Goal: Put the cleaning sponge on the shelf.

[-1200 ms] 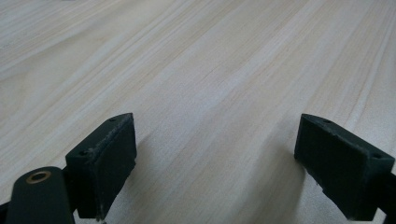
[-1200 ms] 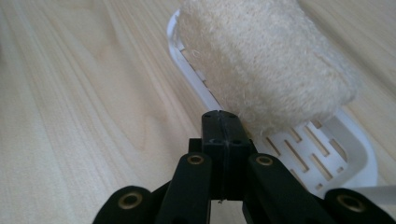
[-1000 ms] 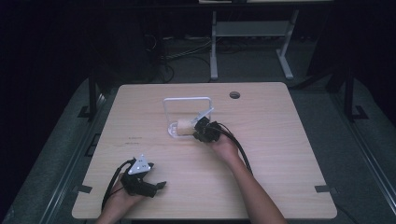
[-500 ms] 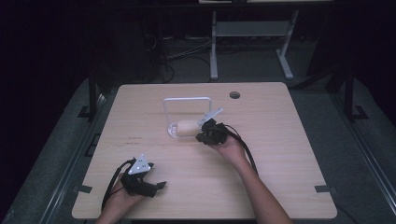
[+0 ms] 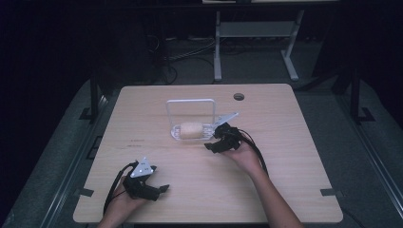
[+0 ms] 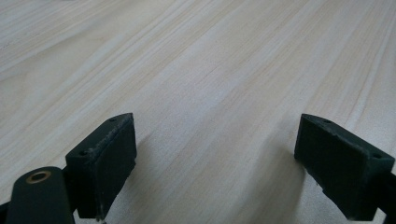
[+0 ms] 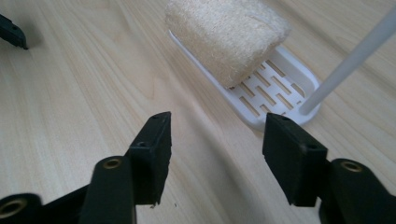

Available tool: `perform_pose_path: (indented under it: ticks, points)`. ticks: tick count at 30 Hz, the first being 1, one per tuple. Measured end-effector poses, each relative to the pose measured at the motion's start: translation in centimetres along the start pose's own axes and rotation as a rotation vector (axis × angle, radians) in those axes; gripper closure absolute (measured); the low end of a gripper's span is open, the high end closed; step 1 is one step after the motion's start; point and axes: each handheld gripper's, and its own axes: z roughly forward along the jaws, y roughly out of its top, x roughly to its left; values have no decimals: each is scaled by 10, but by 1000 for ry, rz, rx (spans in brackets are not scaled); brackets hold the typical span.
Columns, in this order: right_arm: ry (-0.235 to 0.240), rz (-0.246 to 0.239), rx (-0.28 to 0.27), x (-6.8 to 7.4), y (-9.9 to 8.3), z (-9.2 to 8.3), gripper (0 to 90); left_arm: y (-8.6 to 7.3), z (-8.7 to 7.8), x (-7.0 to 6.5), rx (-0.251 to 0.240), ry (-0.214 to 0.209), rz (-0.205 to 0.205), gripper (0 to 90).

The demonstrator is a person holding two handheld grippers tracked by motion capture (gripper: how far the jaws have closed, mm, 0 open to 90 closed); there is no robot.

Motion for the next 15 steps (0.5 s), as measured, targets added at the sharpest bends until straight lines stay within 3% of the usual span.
perform_pose_path:
  ticks: [1,6,15]
  points:
    - [-15,3,-6,1,-2,-4,347,0,0,0,-1,0,0,121]
    - [-36,4,-8,2,-7,-10,280,0,0,0,-7,1,-4,121]
    - [-59,37,-18,-3,-27,-26,255,0,0,0,-4,0,-3,121]
